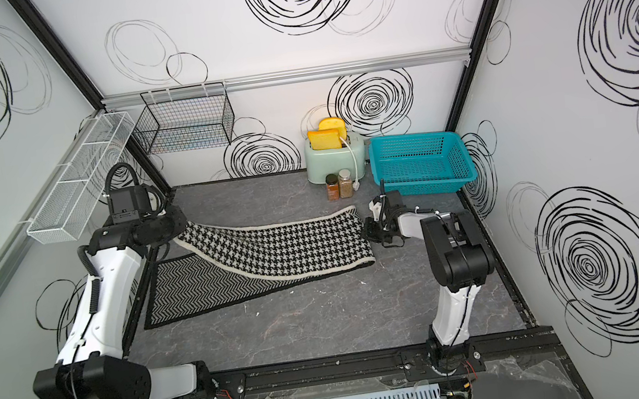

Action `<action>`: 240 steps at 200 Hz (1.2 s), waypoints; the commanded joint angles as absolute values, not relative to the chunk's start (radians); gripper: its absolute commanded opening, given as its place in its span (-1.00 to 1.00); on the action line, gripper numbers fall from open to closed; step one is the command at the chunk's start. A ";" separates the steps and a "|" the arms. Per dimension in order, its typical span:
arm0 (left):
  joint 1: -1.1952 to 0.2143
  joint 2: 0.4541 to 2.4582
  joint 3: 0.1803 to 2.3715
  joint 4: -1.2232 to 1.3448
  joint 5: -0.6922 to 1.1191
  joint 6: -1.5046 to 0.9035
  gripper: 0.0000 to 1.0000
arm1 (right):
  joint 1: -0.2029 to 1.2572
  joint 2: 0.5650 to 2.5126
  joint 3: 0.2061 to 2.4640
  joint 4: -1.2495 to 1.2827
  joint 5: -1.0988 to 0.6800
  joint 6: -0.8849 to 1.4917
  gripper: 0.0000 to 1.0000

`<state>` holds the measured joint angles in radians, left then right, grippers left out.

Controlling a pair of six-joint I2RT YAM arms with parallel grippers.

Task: Roll up the scarf and place it into the basket
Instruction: Flatten out the scarf at the center of the board.

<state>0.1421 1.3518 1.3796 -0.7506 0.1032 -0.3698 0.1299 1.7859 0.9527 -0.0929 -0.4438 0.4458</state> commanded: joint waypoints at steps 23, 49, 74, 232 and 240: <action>0.076 1.335 1.335 -0.687 0.162 -0.389 -1.00 | -0.050 1.525 0.903 -0.280 -0.266 0.421 -1.00; 0.025 1.344 1.322 -0.678 0.180 -0.393 -1.00 | -0.106 1.480 0.902 -0.327 -0.226 0.391 -1.00; 0.001 1.314 1.290 -0.682 0.169 -0.388 -1.00 | -0.125 1.470 0.910 -0.367 -0.196 0.372 -0.97; 0.006 1.317 1.143 -0.448 0.363 -0.270 -1.00 | 0.055 1.496 0.876 -0.238 -0.281 0.366 -0.37; -0.007 1.325 1.177 -0.438 0.380 -0.263 -1.00 | 0.062 1.525 0.868 -0.219 -0.295 0.376 -0.37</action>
